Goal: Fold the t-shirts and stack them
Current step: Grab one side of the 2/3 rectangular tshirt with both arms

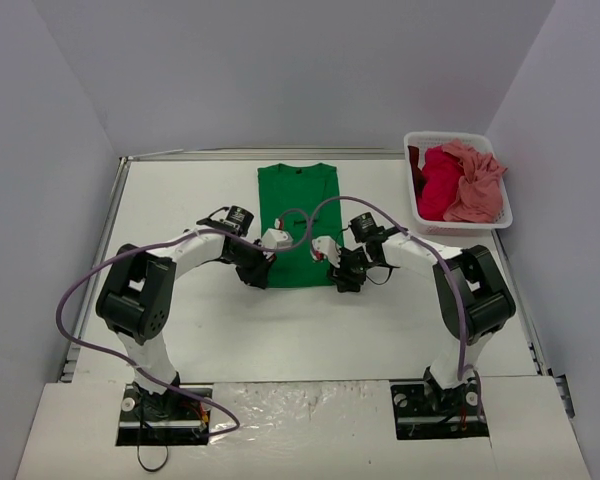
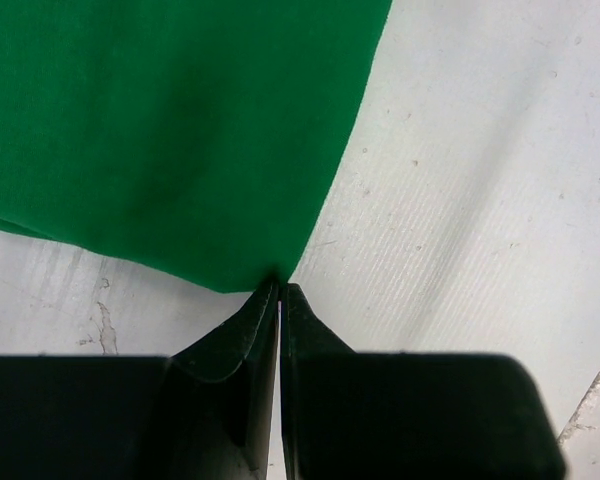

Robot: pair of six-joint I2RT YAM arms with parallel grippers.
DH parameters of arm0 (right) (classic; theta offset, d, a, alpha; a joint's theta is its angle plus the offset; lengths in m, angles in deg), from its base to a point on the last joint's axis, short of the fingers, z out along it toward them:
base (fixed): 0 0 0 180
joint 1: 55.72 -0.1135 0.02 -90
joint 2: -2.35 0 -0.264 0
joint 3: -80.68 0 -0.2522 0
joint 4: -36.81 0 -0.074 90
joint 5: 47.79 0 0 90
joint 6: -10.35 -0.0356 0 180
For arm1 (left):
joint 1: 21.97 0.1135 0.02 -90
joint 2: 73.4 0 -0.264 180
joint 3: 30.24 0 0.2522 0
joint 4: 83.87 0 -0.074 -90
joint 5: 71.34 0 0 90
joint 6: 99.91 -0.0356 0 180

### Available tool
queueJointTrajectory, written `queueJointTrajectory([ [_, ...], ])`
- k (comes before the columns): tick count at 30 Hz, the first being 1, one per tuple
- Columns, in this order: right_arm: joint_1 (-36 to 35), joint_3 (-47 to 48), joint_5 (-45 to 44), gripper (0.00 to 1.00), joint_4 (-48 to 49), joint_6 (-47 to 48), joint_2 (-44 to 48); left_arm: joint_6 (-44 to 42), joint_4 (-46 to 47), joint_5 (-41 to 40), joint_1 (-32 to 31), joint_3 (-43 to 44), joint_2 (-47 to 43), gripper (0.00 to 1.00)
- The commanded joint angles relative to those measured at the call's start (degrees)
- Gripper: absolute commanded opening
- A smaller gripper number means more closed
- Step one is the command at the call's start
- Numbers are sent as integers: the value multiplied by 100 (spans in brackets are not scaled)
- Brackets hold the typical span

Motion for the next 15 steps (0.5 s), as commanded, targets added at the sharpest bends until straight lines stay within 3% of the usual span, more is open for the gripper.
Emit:
queueJointTrajectory([
  [1, -32, 42, -426, 40, 125, -30, -273, -97, -204, 178, 56, 179, -83, 3],
  [8, -50, -2, -805, 35, 451, -197, -361, -158, -239, 186, 56, 170, -83, 2],
  [12, -67, -28, -937, 7, 443, -241, -449, -167, -265, 195, 56, 188, -66, 2],
  [15, -76, -63, -980, 0, 434, -337, -432, -176, -283, 187, 65, 196, -74, 2],
])
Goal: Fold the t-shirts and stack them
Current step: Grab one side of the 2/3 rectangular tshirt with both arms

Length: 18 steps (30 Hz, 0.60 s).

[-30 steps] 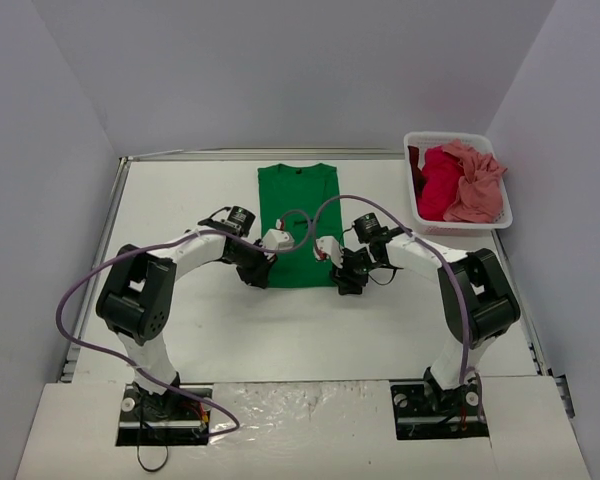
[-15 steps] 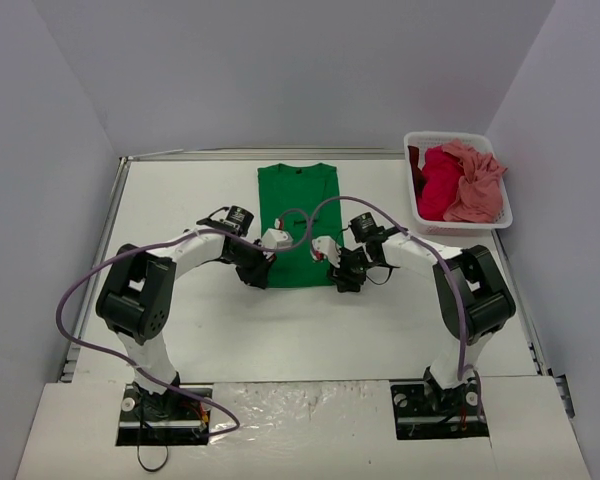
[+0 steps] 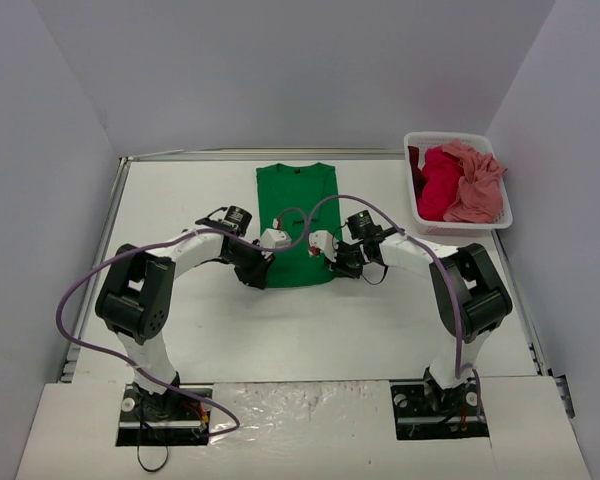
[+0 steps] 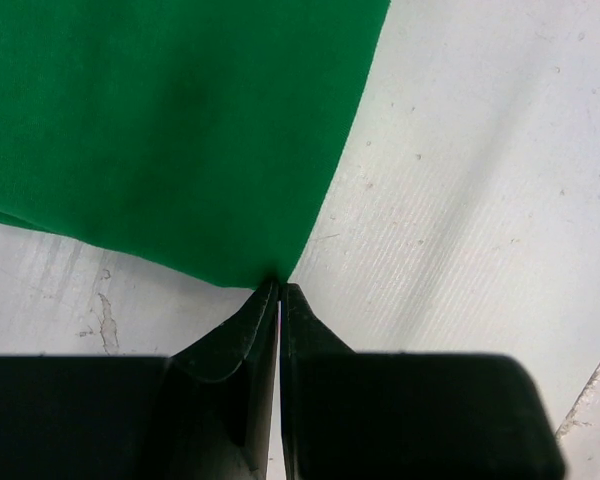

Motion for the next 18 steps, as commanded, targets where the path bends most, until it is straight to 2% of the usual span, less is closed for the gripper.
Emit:
queueJointTrajectory([
  [1, -37, -101, -513, 0, -344, -158, -253, -191, -230, 162, 35, 205, -74, 2],
  [4, -37, -92, -461, 0, -572, -141, -77, -200, -344, 189, 70, 240, -153, 2],
  [8, -45, 66, 215, 0, -1555, 52, 361, -340, -739, 294, 87, 381, -294, 2],
  [13, -238, 383, 471, 0, -2969, 316, 775, -955, -1846, 663, 87, 662, -584, 2],
  [17, -441, 400, 699, 0, -3508, 307, 1336, -1526, -2838, 1102, 79, 863, -795, 2],
  [18, -450, 418, 778, 0, -3596, 307, 1425, -1840, -3380, 1199, 70, 925, -786, 2],
])
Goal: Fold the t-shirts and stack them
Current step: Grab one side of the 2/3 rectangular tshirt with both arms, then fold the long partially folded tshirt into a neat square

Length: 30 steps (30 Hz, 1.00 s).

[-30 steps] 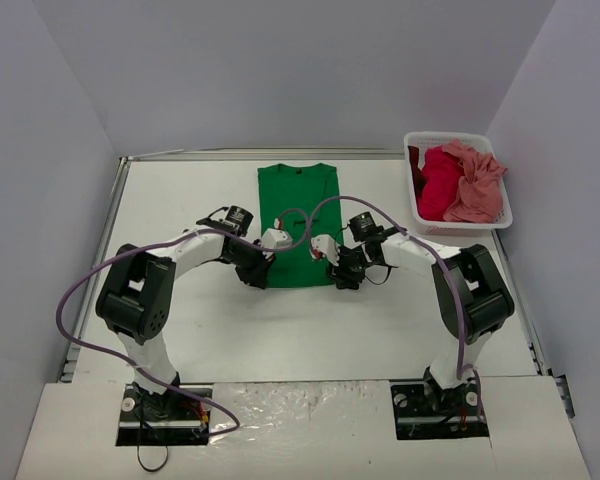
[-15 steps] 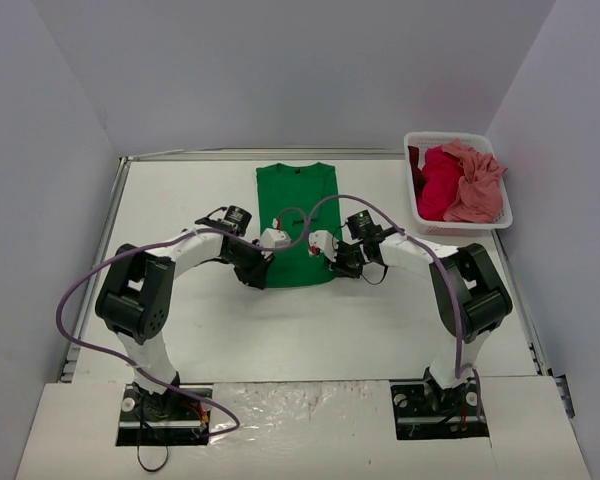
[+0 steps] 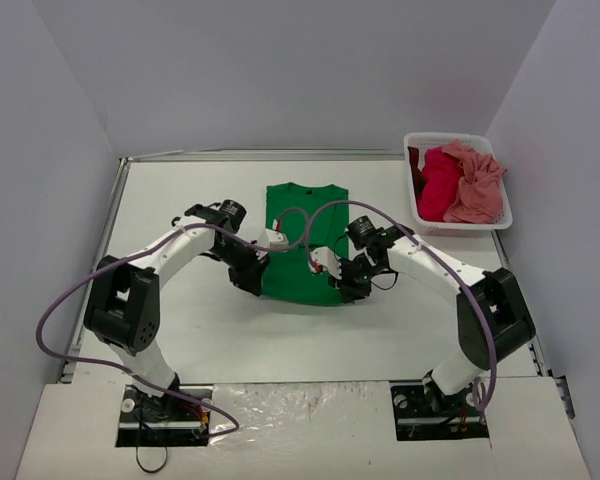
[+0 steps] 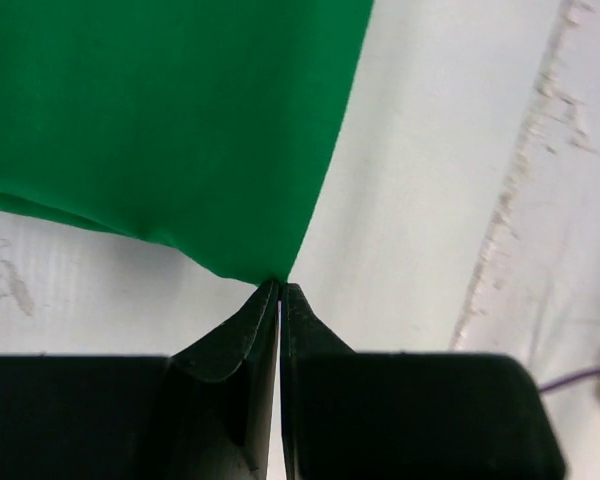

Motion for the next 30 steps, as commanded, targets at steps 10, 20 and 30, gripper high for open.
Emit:
queueJointTrajectory([
  [10, 10, 746, 832, 0, -2260, 405, 1121, -1164, -2382, 713, -11, 472, -1053, 3],
  [20, 36, 1361, 779, 0, -2419, 449, 937, -197, -1344, 28, 6, 639, -1670, 2],
  [30, 194, 2082, 682, 0, -2410, 580, 498, 128, -712, -534, 50, 902, -1459, 2],
])
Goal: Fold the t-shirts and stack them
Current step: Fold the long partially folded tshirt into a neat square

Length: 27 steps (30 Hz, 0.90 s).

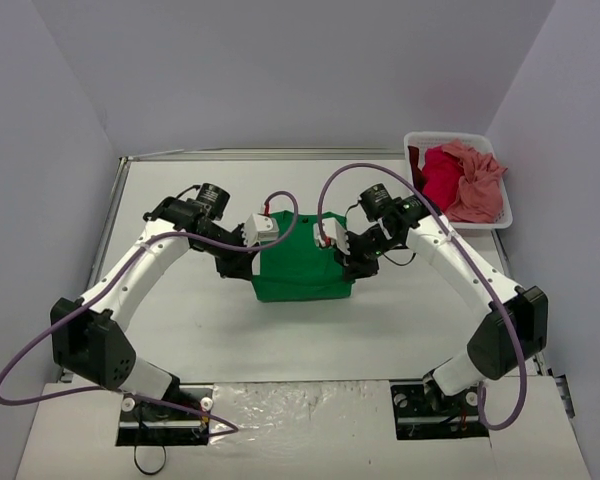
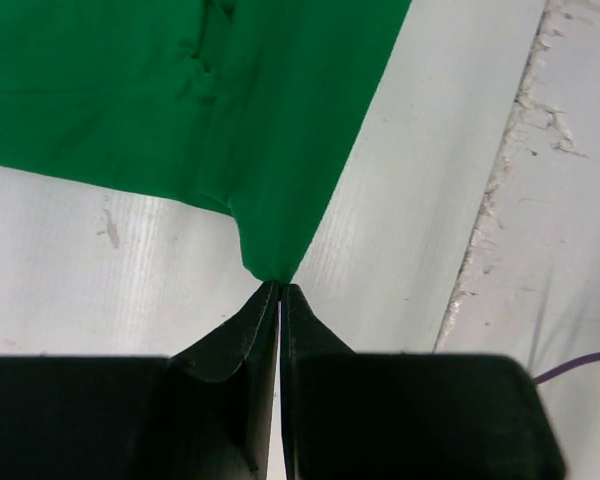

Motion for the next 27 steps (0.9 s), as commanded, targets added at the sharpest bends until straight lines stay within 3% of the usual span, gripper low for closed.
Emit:
queueJointTrajectory([
  [1, 148, 318, -41, 0, -312, 148, -180, 223, 353, -301, 63, 310, -29, 2],
  [27, 799, 1707, 29, 0, -320, 622, -1647, 320, 1039, -917, 336, 1163, 902, 2],
])
